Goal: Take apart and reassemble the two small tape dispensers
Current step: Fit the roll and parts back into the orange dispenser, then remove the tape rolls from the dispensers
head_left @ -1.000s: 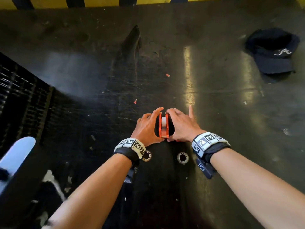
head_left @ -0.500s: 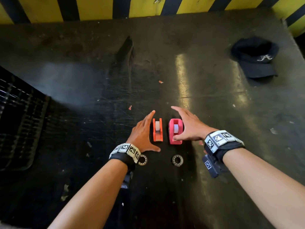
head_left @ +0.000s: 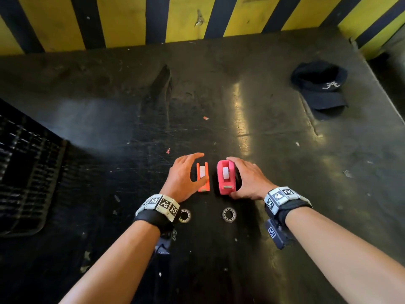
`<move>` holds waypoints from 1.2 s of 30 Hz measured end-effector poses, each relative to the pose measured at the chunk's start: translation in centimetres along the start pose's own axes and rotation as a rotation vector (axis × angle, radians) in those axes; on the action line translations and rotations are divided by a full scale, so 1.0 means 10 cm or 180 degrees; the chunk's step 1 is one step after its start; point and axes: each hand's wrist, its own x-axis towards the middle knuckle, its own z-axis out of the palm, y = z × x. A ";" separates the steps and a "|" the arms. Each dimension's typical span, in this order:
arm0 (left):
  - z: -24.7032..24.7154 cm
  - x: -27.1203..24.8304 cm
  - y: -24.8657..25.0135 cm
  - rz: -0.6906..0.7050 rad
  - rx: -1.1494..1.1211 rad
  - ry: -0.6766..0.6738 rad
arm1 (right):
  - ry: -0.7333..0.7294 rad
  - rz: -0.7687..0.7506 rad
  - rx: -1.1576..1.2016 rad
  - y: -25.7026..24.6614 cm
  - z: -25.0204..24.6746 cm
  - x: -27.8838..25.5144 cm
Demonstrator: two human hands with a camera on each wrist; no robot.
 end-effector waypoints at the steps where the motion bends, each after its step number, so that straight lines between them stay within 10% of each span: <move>1: -0.03 0.02 0.06 0.0115 0.0047 -0.0015 | 0.0074 -0.0085 0.0025 -0.04 -0.05 -0.02; 15: -0.12 0.07 0.45 0.0503 0.0833 -0.0363 | 0.0419 -0.0453 0.0001 -0.42 -0.18 -0.22; 36: -0.18 0.08 0.19 0.0216 0.0199 -0.0369 | 0.0080 0.0515 0.0017 -0.13 -0.01 0.12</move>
